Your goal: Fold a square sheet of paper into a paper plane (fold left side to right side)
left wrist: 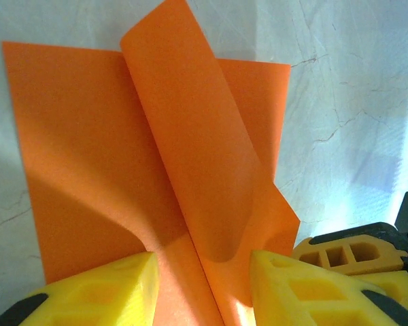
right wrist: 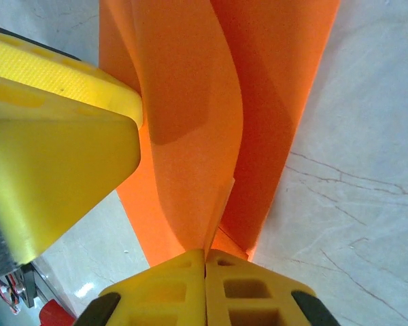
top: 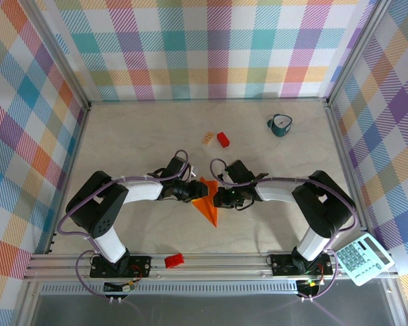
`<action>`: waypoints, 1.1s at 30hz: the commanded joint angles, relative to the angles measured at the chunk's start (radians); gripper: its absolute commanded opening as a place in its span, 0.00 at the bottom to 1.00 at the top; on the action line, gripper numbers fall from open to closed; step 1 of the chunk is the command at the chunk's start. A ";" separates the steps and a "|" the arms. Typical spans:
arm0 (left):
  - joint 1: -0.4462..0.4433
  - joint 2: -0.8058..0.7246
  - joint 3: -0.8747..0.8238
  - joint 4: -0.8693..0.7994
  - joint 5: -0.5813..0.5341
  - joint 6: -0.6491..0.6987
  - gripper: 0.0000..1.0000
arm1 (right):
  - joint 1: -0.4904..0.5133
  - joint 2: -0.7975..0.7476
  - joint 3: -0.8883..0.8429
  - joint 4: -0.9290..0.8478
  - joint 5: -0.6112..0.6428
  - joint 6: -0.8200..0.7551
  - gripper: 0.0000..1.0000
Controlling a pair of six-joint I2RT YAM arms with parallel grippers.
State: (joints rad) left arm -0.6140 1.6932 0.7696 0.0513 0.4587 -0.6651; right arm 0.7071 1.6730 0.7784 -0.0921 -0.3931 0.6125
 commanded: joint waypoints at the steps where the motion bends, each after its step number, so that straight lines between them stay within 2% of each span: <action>1: -0.006 -0.007 0.014 -0.053 -0.029 0.007 0.40 | -0.005 -0.005 0.024 -0.046 0.020 -0.027 0.07; 23: -0.006 -0.010 0.007 -0.051 -0.029 0.006 0.41 | -0.005 0.061 0.029 -0.055 0.033 -0.030 0.07; 33: -0.004 -0.048 0.024 -0.047 -0.031 0.012 0.41 | -0.005 0.060 -0.005 -0.087 0.073 -0.013 0.01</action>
State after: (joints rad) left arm -0.6140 1.6859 0.7696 0.0475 0.4492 -0.6647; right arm 0.7063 1.7107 0.8005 -0.1143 -0.3771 0.5938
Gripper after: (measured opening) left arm 0.408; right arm 0.051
